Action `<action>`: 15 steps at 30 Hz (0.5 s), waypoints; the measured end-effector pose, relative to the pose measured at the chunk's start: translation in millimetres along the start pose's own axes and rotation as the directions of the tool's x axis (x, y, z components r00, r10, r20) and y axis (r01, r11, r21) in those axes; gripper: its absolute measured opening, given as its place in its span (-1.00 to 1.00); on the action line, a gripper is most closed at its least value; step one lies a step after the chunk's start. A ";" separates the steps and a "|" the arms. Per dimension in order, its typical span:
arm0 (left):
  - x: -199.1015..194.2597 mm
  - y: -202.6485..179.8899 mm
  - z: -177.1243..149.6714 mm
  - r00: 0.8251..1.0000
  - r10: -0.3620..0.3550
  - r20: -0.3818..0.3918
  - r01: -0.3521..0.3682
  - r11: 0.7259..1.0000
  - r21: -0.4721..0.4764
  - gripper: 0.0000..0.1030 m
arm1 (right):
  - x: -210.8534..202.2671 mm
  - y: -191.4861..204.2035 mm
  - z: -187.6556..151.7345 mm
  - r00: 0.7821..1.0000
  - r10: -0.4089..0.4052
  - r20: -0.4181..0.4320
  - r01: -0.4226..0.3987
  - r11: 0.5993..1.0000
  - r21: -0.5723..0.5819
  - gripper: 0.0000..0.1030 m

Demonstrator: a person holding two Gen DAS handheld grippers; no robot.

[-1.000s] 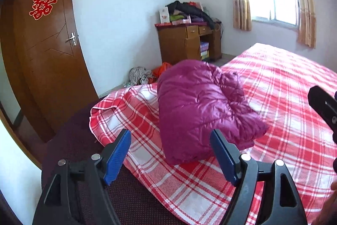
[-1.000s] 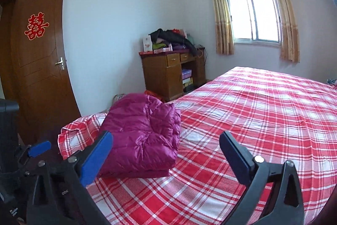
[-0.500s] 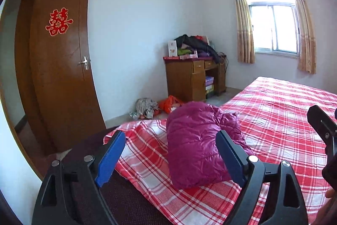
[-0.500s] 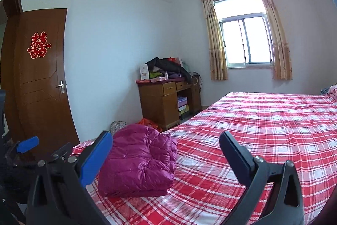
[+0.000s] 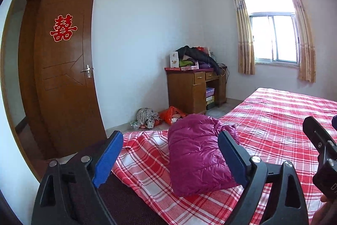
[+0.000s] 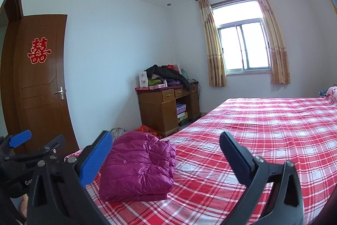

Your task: Fold large clothes

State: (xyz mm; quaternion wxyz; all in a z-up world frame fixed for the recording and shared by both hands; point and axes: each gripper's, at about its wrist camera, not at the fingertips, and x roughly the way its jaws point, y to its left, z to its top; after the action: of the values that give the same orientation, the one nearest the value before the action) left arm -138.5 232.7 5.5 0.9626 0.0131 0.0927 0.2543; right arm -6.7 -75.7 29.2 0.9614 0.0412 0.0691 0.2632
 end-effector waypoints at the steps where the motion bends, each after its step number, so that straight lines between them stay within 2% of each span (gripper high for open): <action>1: -0.4 -1.0 -0.6 1.000 -0.001 -0.001 0.001 1.000 0.002 0.78 | -0.2 -0.2 -0.1 1.000 -0.001 0.000 0.001 1.000 0.001 1.00; 15: 0.0 -3.4 -1.8 1.000 -0.009 -0.006 0.009 1.000 0.011 0.79 | -1.0 -2.3 -0.4 1.000 -0.008 -0.003 0.008 1.000 0.007 1.00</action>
State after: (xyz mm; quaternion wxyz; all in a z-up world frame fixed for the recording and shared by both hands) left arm -137.2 229.7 3.5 0.9633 0.0174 0.0971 0.2496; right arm -6.4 -78.1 28.7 0.9621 0.0438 0.0714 0.2594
